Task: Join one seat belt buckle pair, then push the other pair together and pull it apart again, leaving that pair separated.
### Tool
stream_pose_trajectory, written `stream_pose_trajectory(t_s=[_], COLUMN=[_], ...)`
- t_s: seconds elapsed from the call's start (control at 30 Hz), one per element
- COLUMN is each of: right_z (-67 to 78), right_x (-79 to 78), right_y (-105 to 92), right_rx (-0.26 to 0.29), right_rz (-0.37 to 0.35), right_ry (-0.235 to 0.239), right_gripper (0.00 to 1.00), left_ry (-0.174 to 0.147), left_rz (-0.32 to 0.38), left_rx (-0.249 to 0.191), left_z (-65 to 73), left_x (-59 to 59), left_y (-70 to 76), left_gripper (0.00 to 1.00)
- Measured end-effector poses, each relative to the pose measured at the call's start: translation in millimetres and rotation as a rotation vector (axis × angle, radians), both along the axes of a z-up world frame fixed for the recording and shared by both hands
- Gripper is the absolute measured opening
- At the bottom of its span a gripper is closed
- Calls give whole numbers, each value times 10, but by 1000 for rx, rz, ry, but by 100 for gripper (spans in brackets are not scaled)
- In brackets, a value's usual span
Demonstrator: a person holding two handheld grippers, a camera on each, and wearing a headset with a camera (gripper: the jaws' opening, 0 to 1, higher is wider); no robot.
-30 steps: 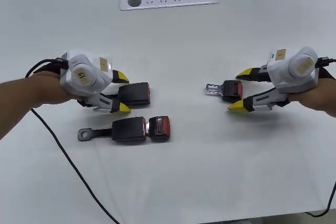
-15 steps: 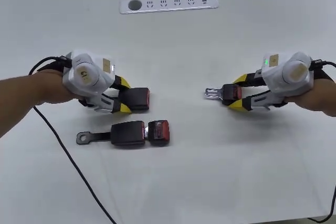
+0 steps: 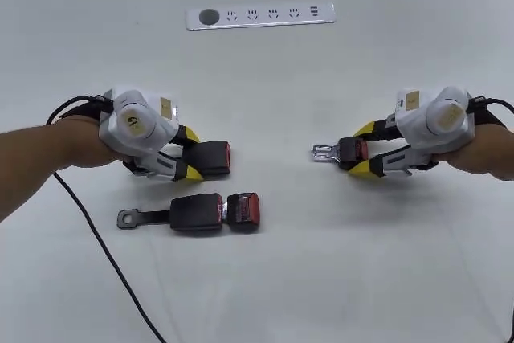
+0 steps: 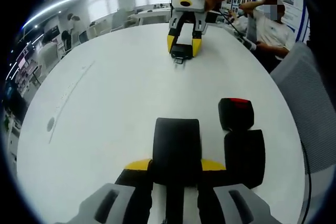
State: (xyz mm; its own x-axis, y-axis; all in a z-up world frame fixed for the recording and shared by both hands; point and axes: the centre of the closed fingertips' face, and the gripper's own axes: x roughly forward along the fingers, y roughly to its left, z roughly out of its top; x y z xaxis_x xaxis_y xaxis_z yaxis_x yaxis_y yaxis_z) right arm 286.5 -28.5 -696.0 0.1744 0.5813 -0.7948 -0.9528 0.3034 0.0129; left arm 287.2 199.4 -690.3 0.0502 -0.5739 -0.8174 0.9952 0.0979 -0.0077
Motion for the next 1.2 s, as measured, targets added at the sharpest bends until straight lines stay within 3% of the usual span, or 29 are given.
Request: stream_pose_trajectory(t_s=[0.5, 0.83, 1.2], right_z=[-34, 1, 26], right_x=[32, -20, 30], right_y=[387, 645, 889], right_rx=[45, 78, 110], right_rz=[28, 65, 91], right_ry=[-16, -16, -15], right_gripper=[34, 34, 34], left_ry=[4, 5, 8], left_rz=[7, 7, 11], left_rx=[1, 5, 12], left_z=[-5, -9, -5], left_x=[14, 27, 29], left_y=[8, 18, 20], left_gripper=[34, 34, 34])
